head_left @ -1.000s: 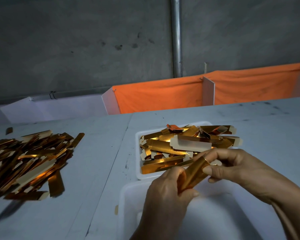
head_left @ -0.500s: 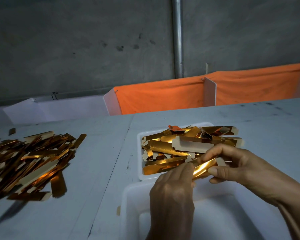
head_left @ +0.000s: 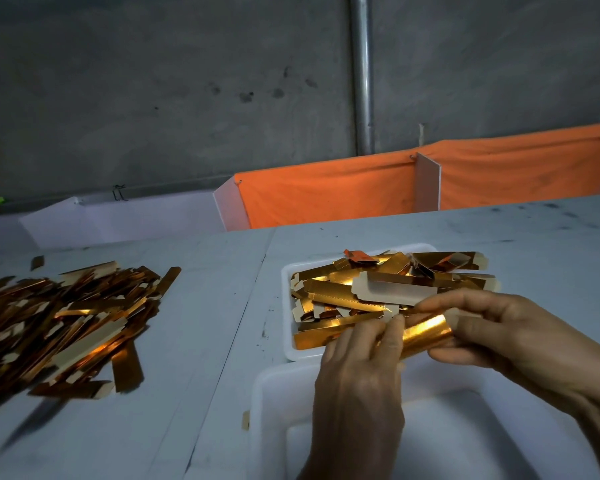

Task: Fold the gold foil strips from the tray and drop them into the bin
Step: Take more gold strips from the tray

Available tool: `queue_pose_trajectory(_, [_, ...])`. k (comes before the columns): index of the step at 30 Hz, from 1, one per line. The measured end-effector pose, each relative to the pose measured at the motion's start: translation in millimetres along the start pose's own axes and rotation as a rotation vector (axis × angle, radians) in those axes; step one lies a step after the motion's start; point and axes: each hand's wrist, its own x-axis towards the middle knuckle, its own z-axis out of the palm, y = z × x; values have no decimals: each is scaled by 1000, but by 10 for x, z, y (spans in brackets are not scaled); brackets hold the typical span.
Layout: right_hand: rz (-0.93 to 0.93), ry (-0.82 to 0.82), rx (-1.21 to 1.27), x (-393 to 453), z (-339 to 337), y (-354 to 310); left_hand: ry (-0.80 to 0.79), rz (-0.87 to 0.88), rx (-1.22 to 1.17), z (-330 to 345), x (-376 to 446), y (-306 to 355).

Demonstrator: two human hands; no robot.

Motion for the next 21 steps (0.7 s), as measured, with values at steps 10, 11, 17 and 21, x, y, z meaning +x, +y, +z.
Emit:
queue_pose_trajectory(10, [66, -12, 115, -19, 31, -36, 66, 33, -92, 27, 3, 37])
queue_pose_trajectory(11, [70, -19, 103, -20, 23, -36, 50, 13, -139, 10, 6, 42])
queue_pose_trajectory(17, [57, -25, 61, -35, 63, -63, -71, -344, -454, -69, -27, -11])
queue_pose_trajectory(21, [25, -45, 132, -53, 128, -101, -196, -447, -615, -138, -10, -70])
